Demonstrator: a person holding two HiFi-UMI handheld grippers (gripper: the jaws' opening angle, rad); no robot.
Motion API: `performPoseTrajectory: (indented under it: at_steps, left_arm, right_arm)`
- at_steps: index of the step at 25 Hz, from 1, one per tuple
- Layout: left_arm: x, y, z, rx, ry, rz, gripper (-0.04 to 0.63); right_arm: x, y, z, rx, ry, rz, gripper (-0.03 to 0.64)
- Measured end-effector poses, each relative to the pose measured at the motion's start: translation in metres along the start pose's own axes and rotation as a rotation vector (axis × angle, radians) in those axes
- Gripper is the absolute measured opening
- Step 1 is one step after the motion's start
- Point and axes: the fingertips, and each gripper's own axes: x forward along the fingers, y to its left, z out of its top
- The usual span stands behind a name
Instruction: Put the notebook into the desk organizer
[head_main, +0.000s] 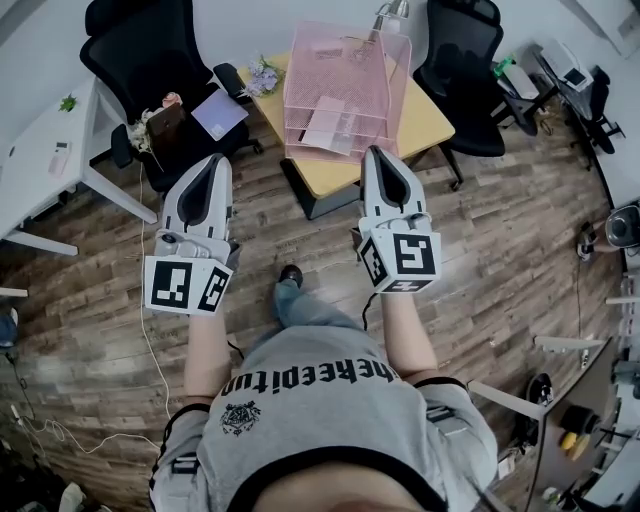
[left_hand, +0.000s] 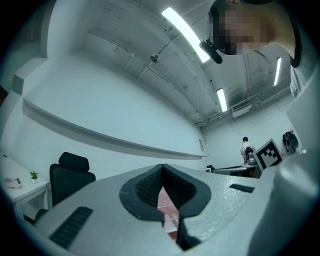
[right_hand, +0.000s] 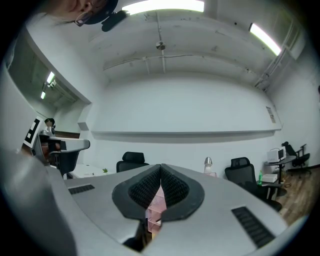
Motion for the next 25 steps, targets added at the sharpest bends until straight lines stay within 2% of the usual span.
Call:
performPoseTrajectory:
  at_steps: [12, 25]
  left_arm:
    - [-0.015, -0.018, 0.013, 0.009, -0.026, -0.003, 0.003]
    - [-0.025, -0.033, 0.018, 0.012, -0.036, 0.001, 0.003]
  right_arm:
    - [-0.034, -0.006, 0.021, -0.034, -0.054, -0.052, 0.003]
    - [-0.053, -0.006, 0.025, -0.029, -0.064, -0.043, 0.003]
